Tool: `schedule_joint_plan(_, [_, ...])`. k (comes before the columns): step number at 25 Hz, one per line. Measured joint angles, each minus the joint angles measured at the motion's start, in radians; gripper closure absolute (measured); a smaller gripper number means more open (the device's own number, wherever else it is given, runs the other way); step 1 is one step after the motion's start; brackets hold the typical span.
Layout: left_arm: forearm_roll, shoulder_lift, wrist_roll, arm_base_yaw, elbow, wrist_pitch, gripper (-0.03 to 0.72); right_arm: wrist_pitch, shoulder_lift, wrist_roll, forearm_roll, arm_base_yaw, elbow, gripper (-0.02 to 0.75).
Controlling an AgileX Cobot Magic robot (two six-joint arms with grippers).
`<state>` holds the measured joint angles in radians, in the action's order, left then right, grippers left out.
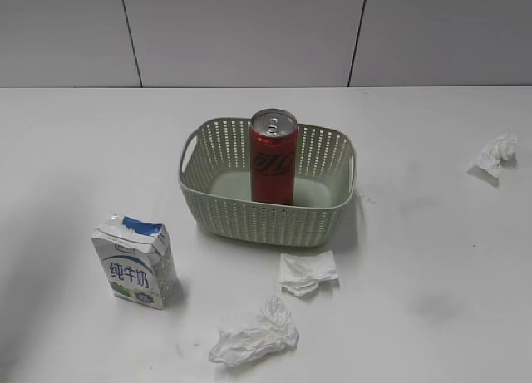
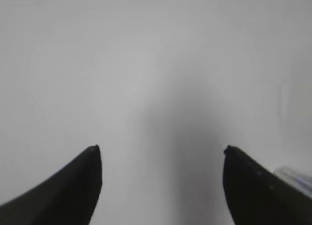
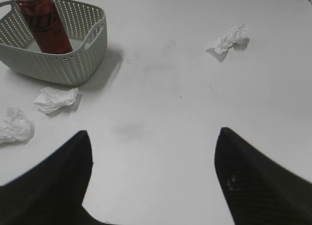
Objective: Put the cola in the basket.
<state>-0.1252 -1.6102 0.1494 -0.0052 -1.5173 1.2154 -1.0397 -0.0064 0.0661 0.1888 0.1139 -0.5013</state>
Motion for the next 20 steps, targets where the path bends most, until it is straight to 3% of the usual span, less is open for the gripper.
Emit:
schedule_joint_plan(10, [-0.041, 0.576, 0.037, -0.006, 0.508, -0.139, 0.099, 0.0, 0.0, 0.0, 0.0, 0.0, 0.0, 0.148])
schedule_joint_plan(20, [-0.041, 1.014, 0.039, -0.006, 0.82, -0.175, 0.099, 0.0, 0.0, 0.0, 0.0, 0.0, 0.0, 0.148])
